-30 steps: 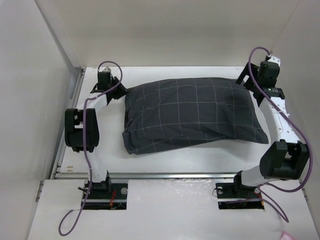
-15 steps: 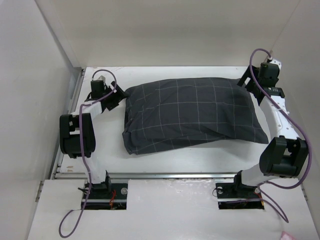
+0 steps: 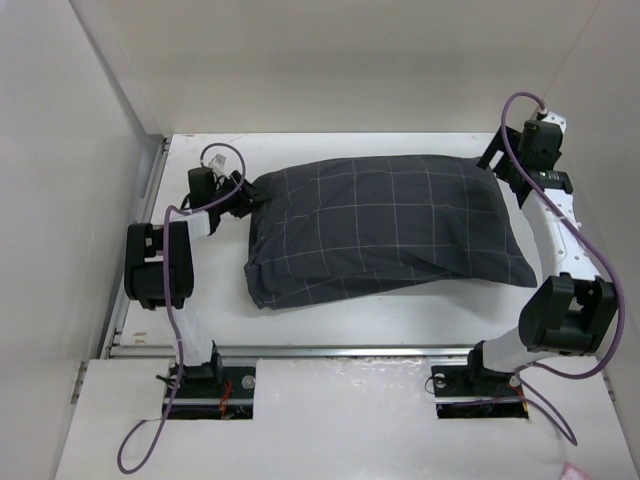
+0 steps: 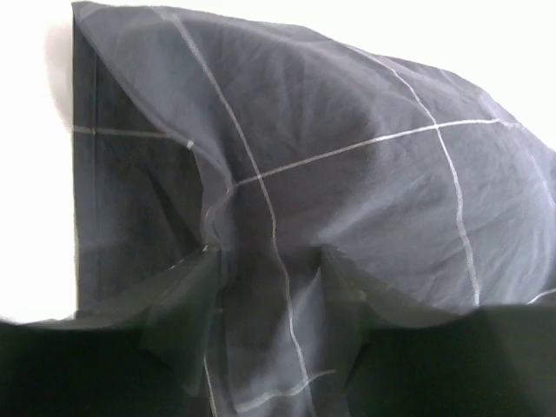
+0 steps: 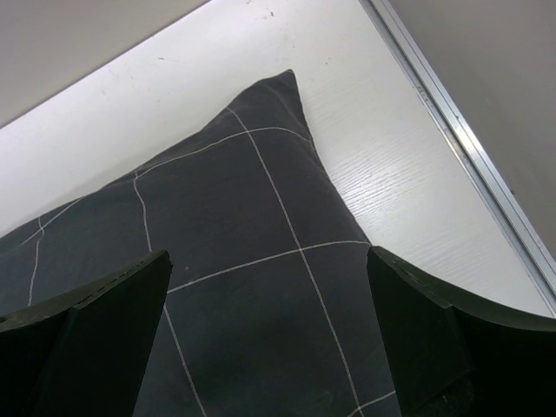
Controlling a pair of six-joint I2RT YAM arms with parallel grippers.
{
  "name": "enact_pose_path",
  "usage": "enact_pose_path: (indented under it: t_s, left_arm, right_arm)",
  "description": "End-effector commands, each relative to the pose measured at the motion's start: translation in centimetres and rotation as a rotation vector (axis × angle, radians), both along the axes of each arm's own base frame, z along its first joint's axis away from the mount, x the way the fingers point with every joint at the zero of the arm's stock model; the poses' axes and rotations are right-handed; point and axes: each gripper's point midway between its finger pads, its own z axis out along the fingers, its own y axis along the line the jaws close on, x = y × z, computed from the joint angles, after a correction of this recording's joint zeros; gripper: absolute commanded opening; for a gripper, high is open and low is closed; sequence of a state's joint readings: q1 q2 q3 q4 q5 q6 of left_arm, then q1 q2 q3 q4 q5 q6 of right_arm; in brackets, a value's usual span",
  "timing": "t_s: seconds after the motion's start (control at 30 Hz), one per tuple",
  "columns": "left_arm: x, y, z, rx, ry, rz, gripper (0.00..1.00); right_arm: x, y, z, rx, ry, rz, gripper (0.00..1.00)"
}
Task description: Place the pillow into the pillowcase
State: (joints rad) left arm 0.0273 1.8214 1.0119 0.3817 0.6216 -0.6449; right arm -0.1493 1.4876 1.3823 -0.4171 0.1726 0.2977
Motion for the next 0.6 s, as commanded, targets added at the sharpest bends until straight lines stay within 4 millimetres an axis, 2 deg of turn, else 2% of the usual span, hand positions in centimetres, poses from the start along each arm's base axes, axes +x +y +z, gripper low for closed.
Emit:
enact_pose_path:
  t_s: [0.0,0.07,0.1,0.13,0.23,0.27,0.33,0.37,0.47,0.57]
  left_arm:
    - [0.6,-0.6,1.0,-0.04,-0.061,-0.036,0.22]
    - [1.6,-0.7,2.3,-0.043,-0.101,-0.046,0.0]
    - [2.0,-0.7,2.9,-0.042,-0.118,-0.046,0.0]
    - [3.0,-0.7,4.5,-0.03,-0.168,-0.052,0.0]
    - [4.8,1.0,6.9,0.066,-0.199,0.026,0.0]
    - [5.9,1.7,8.4,0.11,-0.221,0.047,0.0]
    - [7.3,2.9,10.1,0.166,-0.254,0.105,0.0]
    - [8.1,3.3,12.1,0.174,-0.289,0.126,0.0]
    - [9.1,4.1,11.7,0.215,-0.267,0.154,0.0]
    - [9.9,4.9,9.7,0.229,-0.209,0.177,0.0]
  right_arm:
    - [0.3,-0.3,2.5,-0.025,-0.052,-0.001,1.0]
    - [0.1,-0.3,2.9,-0.027,-0.062,-0.001,1.0]
    - [0.2,-0.1,2.9,-0.023,-0.063,0.007,1.0]
    - [0.2,-0.1,2.9,-0.023,-0.063,0.007,1.0]
    - [0.2,-0.1,2.9,-0.023,-0.063,0.007,1.0]
    - [0.1,-0.1,3.5,-0.033,-0.078,0.011,1.0]
    - [0.1,0.1,3.0,-0.027,-0.069,0.021,1.0]
    - [0.2,0.0,3.2,-0.028,-0.078,0.021,1.0]
    - [0.1,0.0,2.8,-0.034,-0.066,0.025,1.0]
    - [0.1,-0.1,2.8,-0.039,-0.065,0.017,1.0]
